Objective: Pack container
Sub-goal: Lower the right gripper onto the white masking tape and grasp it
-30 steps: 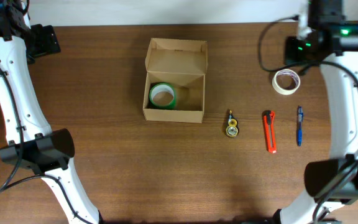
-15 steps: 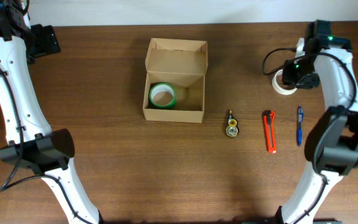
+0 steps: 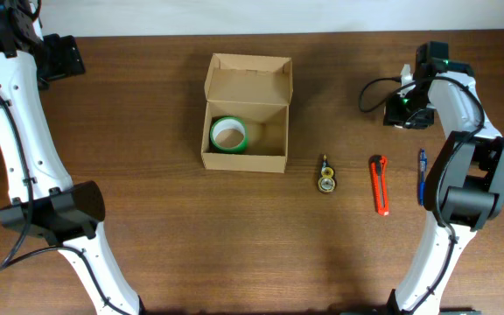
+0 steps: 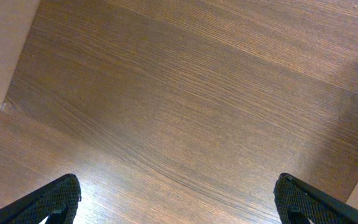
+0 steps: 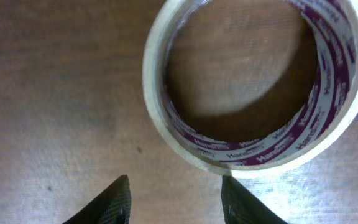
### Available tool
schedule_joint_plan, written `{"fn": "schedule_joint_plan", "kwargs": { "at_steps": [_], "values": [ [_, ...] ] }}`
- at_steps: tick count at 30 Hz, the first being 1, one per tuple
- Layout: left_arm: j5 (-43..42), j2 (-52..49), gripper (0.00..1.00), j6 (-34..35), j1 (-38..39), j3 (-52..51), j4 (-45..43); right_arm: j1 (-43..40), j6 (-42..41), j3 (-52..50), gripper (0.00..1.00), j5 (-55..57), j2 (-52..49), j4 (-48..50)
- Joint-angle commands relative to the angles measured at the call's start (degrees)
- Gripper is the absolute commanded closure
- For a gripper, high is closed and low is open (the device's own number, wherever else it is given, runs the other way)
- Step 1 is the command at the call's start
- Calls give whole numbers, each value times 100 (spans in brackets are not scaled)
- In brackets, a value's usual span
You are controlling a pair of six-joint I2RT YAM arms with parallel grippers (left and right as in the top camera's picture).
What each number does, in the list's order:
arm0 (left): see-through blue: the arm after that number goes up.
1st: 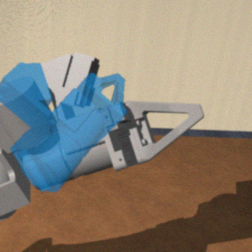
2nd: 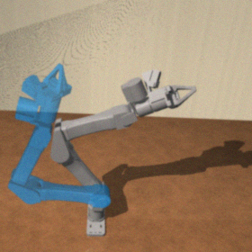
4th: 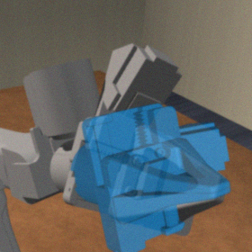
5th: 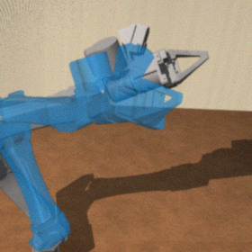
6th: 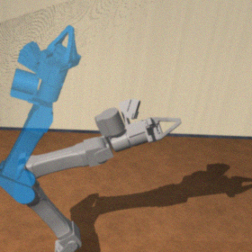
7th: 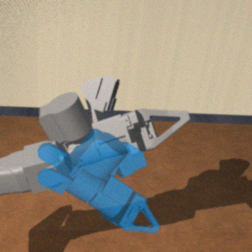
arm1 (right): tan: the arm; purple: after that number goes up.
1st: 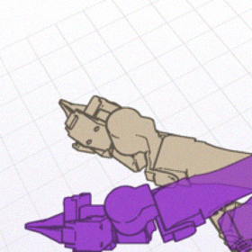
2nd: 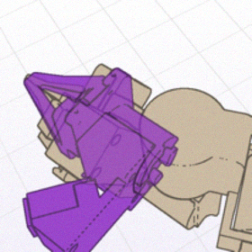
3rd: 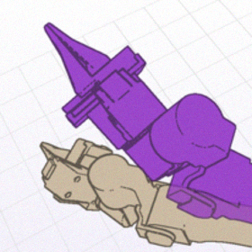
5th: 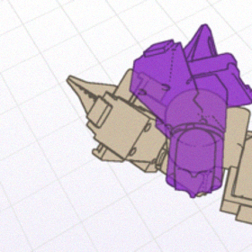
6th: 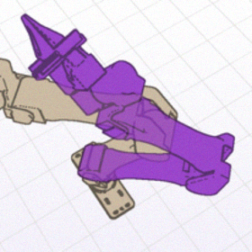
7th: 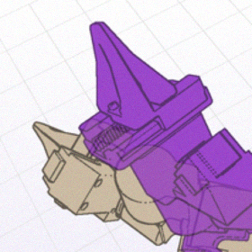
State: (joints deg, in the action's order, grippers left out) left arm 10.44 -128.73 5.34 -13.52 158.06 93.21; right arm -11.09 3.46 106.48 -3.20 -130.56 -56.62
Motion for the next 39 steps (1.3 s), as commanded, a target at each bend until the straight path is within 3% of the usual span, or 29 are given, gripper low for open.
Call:
{"fn": "schedule_joint_plan", "kwargs": {
  "at_steps": [1,26,39],
  "values": [
    [-59,125,0,-94,-15,-42,-15,76,114,9,51,-109,20,142],
    [-61,125,0,-94,-15,-42,-13,282,232,645,48,31,22,13],
    [-59,125,0,-94,-15,-42,-15,247,229,691,48,542,-11,413]
  ]
}}
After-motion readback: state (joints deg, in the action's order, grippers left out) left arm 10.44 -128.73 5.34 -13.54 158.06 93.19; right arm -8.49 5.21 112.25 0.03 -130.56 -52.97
